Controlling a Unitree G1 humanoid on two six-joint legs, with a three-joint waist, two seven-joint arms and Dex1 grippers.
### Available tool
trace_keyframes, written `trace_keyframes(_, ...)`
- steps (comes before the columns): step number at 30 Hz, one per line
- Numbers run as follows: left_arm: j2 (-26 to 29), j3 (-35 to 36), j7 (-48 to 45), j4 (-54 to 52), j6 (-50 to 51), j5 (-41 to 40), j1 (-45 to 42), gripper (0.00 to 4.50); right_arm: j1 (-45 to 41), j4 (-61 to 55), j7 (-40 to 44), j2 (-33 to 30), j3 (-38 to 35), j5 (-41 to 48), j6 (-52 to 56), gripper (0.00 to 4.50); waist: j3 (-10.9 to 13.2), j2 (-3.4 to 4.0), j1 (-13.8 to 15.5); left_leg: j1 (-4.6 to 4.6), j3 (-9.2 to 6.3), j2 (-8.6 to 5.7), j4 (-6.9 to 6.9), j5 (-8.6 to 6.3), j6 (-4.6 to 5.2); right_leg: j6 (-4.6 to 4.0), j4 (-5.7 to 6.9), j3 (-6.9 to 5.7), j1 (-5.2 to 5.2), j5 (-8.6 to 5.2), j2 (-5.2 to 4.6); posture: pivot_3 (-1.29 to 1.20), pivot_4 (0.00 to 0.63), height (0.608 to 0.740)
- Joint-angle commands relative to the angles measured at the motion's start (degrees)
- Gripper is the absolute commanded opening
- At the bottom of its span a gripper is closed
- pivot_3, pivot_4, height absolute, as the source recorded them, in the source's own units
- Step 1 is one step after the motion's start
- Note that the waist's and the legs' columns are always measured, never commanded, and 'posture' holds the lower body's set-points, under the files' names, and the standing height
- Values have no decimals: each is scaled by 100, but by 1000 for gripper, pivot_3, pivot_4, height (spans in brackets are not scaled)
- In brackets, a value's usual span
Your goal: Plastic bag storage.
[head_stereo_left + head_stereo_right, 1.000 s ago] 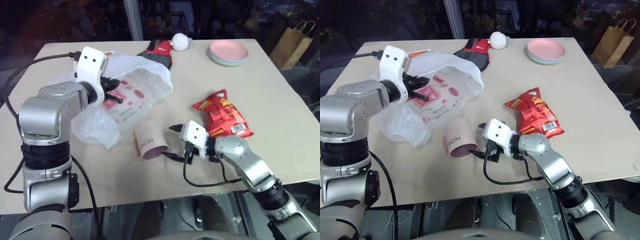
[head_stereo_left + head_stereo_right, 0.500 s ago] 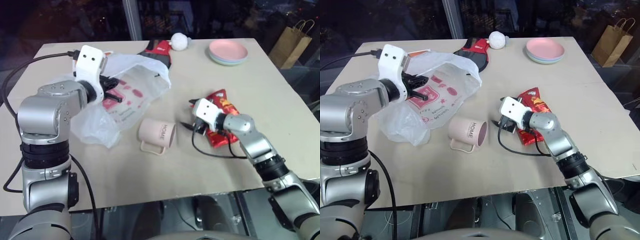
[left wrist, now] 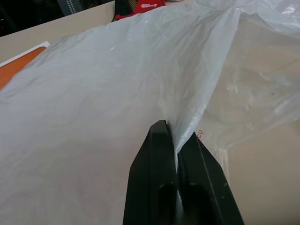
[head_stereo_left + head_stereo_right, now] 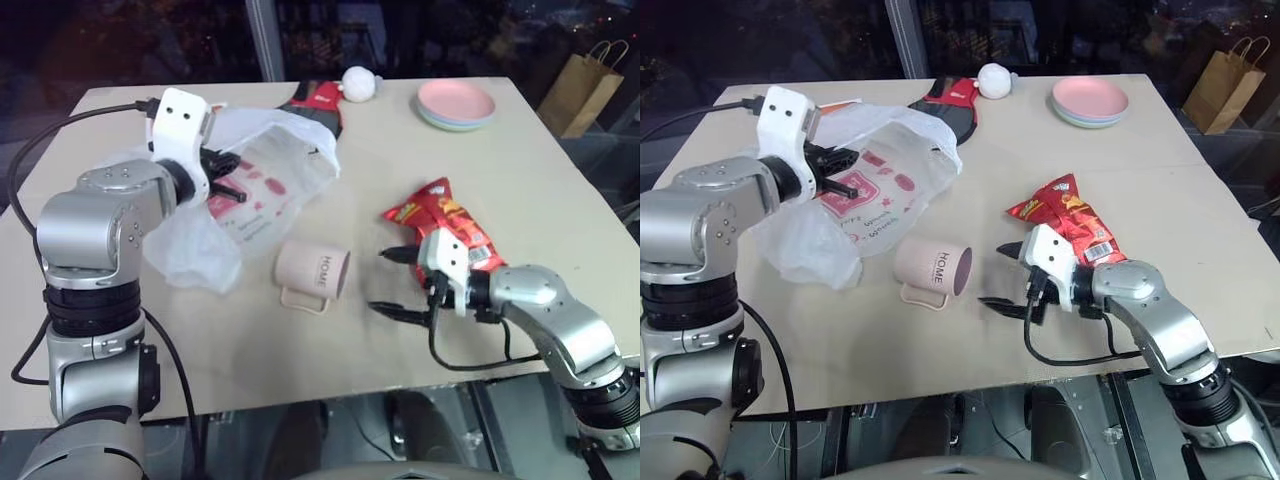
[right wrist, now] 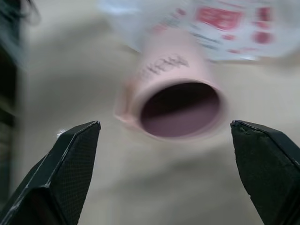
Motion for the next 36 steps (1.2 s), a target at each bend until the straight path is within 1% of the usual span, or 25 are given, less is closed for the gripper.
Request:
trace_keyframes(1, 79, 19, -34, -1, -194, 30, -135, 68, -159, -71, -108, 278, -244, 817, 653, 4500, 0, 0, 8, 0, -1, 0, 1, 0, 0, 0, 0, 0, 0, 0, 0, 0, 150, 740)
trace_keyframes(4, 55, 2, -25, 10, -234, 21, -130, 68, -343, 189, -451, 642, 46, 862, 1087, 4500, -1, -1, 4, -2, -2, 0, 1, 0, 0, -1, 0, -1, 0, 0, 0, 0, 150, 740)
trace_keyframes(8, 39, 31, 6, -31, -233, 1, -96, 68, -553, 516, -804, 1162, -88, 1089, 1389, 4500, 0, 0, 5, -6, -5, 0, 0, 0, 0, -2, 0, -5, -3, 0, 0, 0, 150, 740)
trace_keyframes(10, 27, 53, 26, -76, -212, -9, -65, 68, -668, 737, -943, 1323, -88, 1055, 1443, 4500, 0, 0, 4, -7, -3, -1, -1, 0, 0, -2, -1, -4, -3, 0, -1, 0, 150, 740)
trace_keyframes(11, 17, 66, 39, -95, -199, -12, -53, 0, -712, 852, -988, 1385, -56, 1009, 1418, 4102, 0, 0, 4, -7, -3, -1, 0, 0, 0, -2, -2, -4, -3, 0, -1, 0, 150, 740)
trace_keyframes(12, 7, 76, 52, -111, -188, -15, -47, 0, -737, 934, -1002, 1438, -32, 990, 1375, 3949, 0, 0, 4, -7, -2, -1, 0, 0, 0, -2, -1, -4, -3, 0, -1, 0, 150, 740)
trace_keyframes(14, -5, 94, 71, -141, -168, -21, -36, 0, -794, 1084, -1042, 1570, -27, 998, 1320, 3185, 0, 0, 9, -7, -5, -1, -1, 0, 0, -2, -1, -6, -3, 0, -1, 0, 150, 740)
trace_keyframes(15, -9, 107, 80, -163, -154, -28, -28, 0, -846, 1208, -1085, 1650, -13, 967, 1303, 2750, 0, 0, 6, -7, -6, -1, -1, 0, 0, -2, -1, -7, -3, 0, -1, 0, 150, 740)
trace_keyframes(16, -9, 117, 88, -182, -142, -36, -22, 0, -886, 1309, -1118, 1700, 20, 913, 1276, 2211, 0, 0, 3, -7, -5, -1, -1, 0, 0, -2, -1, -7, -3, 0, -1, 0, 150, 740)
trace_keyframes(17, -10, 134, 101, -207, -126, -47, -16, 0, -909, 1387, -1118, 1737, 72, 857, 1222, 1863, 0, 0, 1, -7, -4, -1, -2, 0, 0, -2, -1, -6, -3, 0, -1, 0, 150, 740)
trace_keyframes(18, -10, 147, 113, -228, -111, -58, -12, 0, -920, 1433, -1110, 1763, 107, 817, 1177, 1256, 0, 0, 0, -7, -4, -1, -1, 0, 0, -2, -1, -5, -3, 0, -1, 0, 150, 740)
trace_keyframes(19, -9, 161, 125, -248, -97, -70, -9, 0, -939, 1497, -1125, 1803, 129, 774, 1129, 1048, 0, 0, -2, -7, -4, -1, -1, 0, 0, -2, -1, -5, -4, 0, -1, 0, 150, 740)
trace_keyframes(20, -9, 178, 133, -267, -86, -79, -2, 0, -958, 1555, -1128, 1826, 147, 728, 1070, 414, 0, 0, -3, -7, -5, -1, -2, 0, 0, -2, -1, -6, -4, 0, -1, 0, 150, 740)
trace_keyframes(21, -11, 191, 140, -284, -77, -86, 6, 0, -969, 1594, -1130, 1836, 157, 683, 1016, 86, 0, 1, -4, -7, -5, -1, -2, 0, 0, -2, -1, -6, -4, 0, -1, 0, 150, 740)
trace_keyframes(22, -15, 203, 147, -298, -69, -89, 13, 0, -979, 1626, -1128, 1834, 161, 638, 957, 22, 0, 1, -4, -6, -4, -1, -4, 0, 0, -2, -1, -5, -5, 0, -1, 0, 150, 740)
trace_keyframes(25, -52, 240, 177, -340, -50, -107, 28, 0, -1015, 1644, -1029, 1710, 125, 561, 812, 22, 0, 1, 10, -5, -4, -1, -5, 0, -1, -2, 0, -5, -4, 0, -1, 0, 150, 740)
trace_keyframes(29, -146, 337, 185, -380, 27, -189, -4, 0, -1351, 1728, -999, 1548, -192, 693, 843, 22, 0, 1, 9, -6, -4, -2, -4, 0, -1, -2, 0, -5, -4, 1, -1, 0, 150, 740)
trace_keyframes(31, -242, 449, 151, -415, 151, -337, -89, 0, -1483, 1757, -1077, 1652, -250, 757, 869, 22, 0, 1, 8, -6, -4, -2, -4, 0, -1, -2, 0, -5, -5, 1, -1, 0, 150, 740)
trace_keyframes(36, -326, 677, -38, -748, 754, -902, -280, 0, -2025, 2380, -1498, 2307, -330, 568, 680, 22, 1, 2, -35, -7, -4, 1, -9, 0, -1, -3, 4, -4, -13, 1, 2, 0, 150, 740)
